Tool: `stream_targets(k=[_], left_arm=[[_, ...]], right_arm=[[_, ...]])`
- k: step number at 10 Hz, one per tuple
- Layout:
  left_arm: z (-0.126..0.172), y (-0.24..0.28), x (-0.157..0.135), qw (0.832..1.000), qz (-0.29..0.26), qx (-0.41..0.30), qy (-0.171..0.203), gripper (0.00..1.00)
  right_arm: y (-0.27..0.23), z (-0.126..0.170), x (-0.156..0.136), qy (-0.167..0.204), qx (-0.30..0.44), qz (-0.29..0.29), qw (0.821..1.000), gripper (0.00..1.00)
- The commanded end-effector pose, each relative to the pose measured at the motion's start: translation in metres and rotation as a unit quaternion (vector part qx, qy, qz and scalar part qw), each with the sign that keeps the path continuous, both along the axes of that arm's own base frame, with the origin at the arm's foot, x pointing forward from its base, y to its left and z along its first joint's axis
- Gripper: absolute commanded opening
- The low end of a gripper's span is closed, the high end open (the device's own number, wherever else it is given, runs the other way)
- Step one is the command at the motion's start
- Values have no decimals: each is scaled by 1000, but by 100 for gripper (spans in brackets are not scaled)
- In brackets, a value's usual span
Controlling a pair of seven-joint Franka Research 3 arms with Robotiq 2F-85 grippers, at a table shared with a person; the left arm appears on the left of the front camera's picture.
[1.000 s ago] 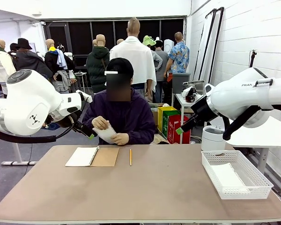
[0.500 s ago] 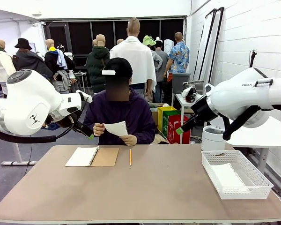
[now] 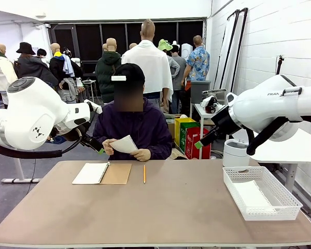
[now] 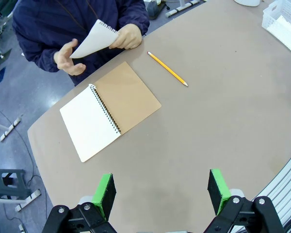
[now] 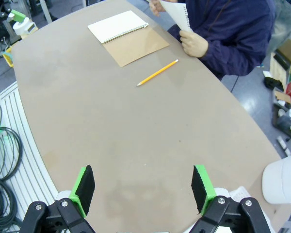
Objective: Sort the paper based on its condition.
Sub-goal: If a person hands you a paper, place it in the Organizing basket , and if it's crumpled, put it in the Trash can.
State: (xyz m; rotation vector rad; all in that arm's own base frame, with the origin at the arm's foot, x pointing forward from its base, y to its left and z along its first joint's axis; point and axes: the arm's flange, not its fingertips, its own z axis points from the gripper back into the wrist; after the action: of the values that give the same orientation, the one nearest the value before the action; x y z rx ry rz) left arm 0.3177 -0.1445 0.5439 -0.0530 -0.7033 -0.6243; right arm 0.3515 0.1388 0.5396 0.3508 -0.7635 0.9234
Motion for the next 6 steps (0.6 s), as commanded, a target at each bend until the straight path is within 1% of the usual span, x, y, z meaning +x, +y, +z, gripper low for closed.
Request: stream_targets(k=[1, 6], left_arm=[[0, 1, 0, 1000, -5, 0, 1, 100], [0, 1, 0, 1000, -5, 0, 1, 100]], right_arm=[[0, -1, 1, 0, -3, 1, 1000, 100], [0, -1, 1, 0, -3, 1, 1000, 100]])
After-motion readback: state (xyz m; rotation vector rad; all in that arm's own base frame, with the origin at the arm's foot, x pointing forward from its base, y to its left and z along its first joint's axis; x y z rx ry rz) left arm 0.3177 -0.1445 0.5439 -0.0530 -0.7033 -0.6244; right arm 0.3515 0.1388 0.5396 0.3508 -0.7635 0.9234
